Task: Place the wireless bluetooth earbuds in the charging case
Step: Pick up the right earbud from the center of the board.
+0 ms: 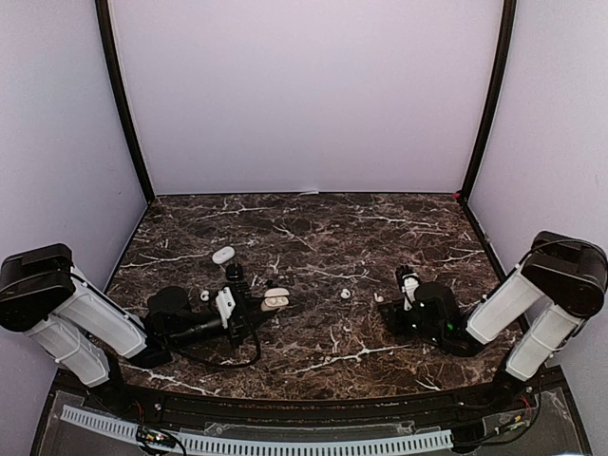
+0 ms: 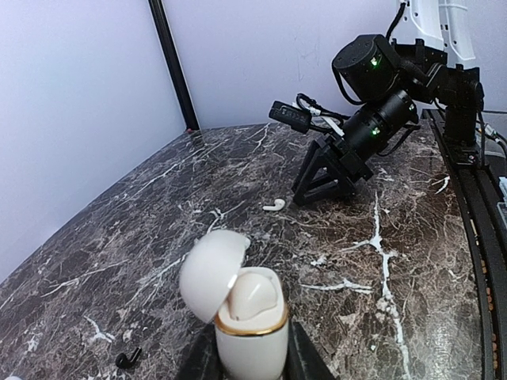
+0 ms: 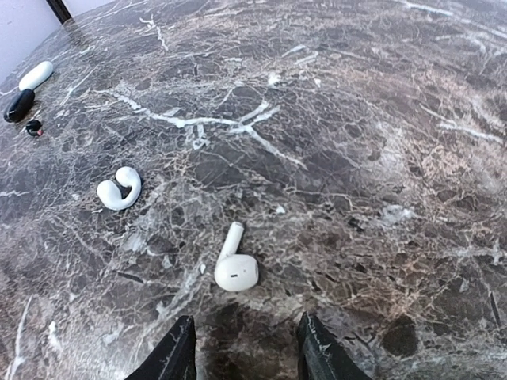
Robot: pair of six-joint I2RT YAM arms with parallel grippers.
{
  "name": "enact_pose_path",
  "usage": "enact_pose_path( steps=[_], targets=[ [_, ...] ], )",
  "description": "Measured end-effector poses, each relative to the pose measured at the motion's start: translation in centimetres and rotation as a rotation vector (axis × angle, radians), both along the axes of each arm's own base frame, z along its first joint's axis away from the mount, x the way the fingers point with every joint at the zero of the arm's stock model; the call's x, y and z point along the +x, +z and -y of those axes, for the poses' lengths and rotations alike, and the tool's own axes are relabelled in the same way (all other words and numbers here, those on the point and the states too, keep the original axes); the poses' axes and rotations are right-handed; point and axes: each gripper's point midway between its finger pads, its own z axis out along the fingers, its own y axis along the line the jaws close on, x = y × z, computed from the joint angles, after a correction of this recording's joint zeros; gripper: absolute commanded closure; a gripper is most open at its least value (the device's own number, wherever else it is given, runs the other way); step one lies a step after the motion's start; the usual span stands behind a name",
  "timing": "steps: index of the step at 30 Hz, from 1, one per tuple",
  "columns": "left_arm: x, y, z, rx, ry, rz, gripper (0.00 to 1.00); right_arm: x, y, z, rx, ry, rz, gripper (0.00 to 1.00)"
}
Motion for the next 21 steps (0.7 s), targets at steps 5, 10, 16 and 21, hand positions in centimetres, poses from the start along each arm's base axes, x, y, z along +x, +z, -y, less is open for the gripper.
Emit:
enact_pose_path(
  steps=[5,10,16,21],
  targets=[
    [-0.1,0.0,0.0,0.000,-0.006,0.000,0.87,0.2,-0.4,-0.6,-0.077,-0.003,0.102,0.61],
    [-0.1,0.0,0.1,0.000,-0.007,0.000,0.87,0.7,-0.5,-0.5,-0.118,-0.006,0.164,0.66],
    [-0.1,0.0,0.1,0.000,-0.008,-0.001,0.87,1.1,-0.6,-1.0,-0.146,0.027,0.212,0.71],
    [-0.1,0.0,0.1,0.000,-0.008,0.000,0.87,1.5,-0.6,-1.3,-0.143,0.042,0.236,0.73]
  ],
)
